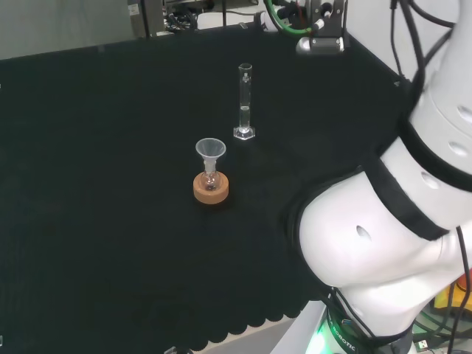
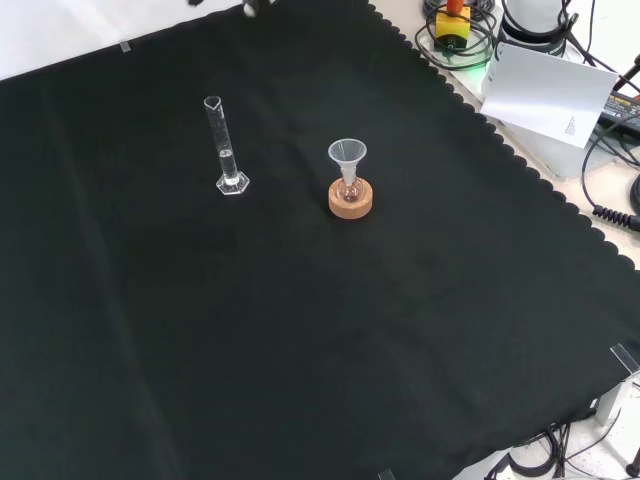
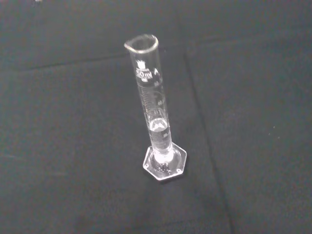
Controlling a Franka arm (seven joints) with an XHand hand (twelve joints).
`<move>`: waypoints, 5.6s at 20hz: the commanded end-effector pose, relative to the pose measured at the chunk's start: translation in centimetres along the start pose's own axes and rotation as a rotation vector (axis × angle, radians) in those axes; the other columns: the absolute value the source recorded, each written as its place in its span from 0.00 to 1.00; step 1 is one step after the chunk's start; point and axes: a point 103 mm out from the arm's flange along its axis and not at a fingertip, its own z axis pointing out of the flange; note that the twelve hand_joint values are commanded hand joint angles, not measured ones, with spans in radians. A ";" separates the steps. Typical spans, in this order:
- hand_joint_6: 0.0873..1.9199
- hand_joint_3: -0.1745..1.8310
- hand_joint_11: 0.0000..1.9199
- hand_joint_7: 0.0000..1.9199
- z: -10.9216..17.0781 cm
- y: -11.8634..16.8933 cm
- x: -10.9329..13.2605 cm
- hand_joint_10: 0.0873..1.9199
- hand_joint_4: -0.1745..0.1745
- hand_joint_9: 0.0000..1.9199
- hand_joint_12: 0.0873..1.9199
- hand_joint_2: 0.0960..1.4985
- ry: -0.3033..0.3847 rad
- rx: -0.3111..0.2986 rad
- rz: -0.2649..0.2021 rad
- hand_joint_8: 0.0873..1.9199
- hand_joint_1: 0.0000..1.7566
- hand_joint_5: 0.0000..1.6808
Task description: Pick up the graduated cylinder.
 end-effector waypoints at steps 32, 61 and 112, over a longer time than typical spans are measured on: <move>0.00 0.00 0.12 0.12 13.6 4.9 -3.3 0.29 0.36 0.25 0.69 0.76 0.254 -0.049 -0.110 0.31 0.39 0.20; 0.00 0.00 0.15 0.16 20.4 10.4 -3.3 0.27 0.34 0.30 0.68 0.68 0.682 -0.078 -0.358 0.31 0.55 0.25; 0.13 0.00 0.29 0.34 23.3 12.8 -0.2 0.15 0.46 0.48 0.60 0.67 0.859 -0.123 -0.553 0.24 0.59 0.39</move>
